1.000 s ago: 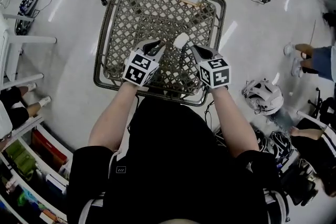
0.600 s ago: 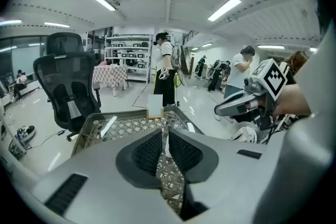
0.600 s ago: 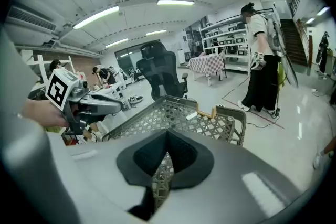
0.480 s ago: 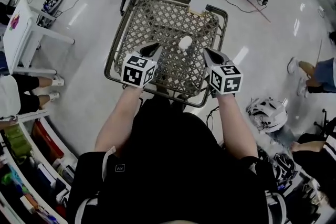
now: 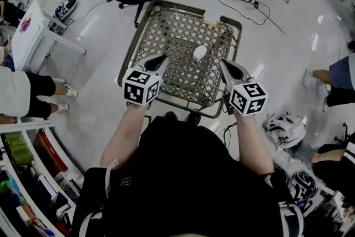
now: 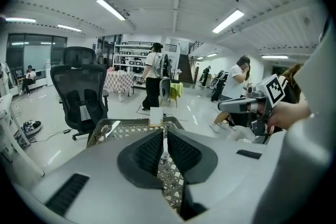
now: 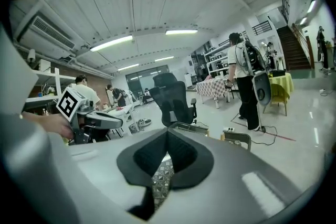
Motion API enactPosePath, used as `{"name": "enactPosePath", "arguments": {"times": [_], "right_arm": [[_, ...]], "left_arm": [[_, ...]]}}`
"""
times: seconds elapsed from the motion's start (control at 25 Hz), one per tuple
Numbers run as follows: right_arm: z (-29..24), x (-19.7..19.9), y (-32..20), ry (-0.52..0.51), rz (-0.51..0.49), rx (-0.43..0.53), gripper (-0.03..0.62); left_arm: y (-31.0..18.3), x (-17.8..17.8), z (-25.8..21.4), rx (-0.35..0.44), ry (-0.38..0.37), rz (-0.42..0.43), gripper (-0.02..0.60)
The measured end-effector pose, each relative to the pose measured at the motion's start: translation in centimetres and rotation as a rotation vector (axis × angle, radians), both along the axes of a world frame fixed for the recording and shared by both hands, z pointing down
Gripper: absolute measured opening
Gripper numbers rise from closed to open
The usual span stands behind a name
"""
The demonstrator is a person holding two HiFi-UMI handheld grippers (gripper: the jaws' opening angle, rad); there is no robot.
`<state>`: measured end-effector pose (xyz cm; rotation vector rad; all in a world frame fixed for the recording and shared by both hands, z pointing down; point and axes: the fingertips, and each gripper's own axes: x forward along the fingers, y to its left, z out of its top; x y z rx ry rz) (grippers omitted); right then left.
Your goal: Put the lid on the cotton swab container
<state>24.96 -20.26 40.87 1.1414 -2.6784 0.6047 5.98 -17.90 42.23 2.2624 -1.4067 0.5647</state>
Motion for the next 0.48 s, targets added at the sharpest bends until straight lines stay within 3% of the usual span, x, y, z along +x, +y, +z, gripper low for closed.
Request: {"name": "enactPosePath", "arguments": {"times": [0.48], "right_arm": [[-9.1,-4.9,4.2,-0.052,0.063,0.163,0.009]], "left_arm": [[2.0,-6.5,-6.6,0.16,0.041,0.028,0.025]]}}
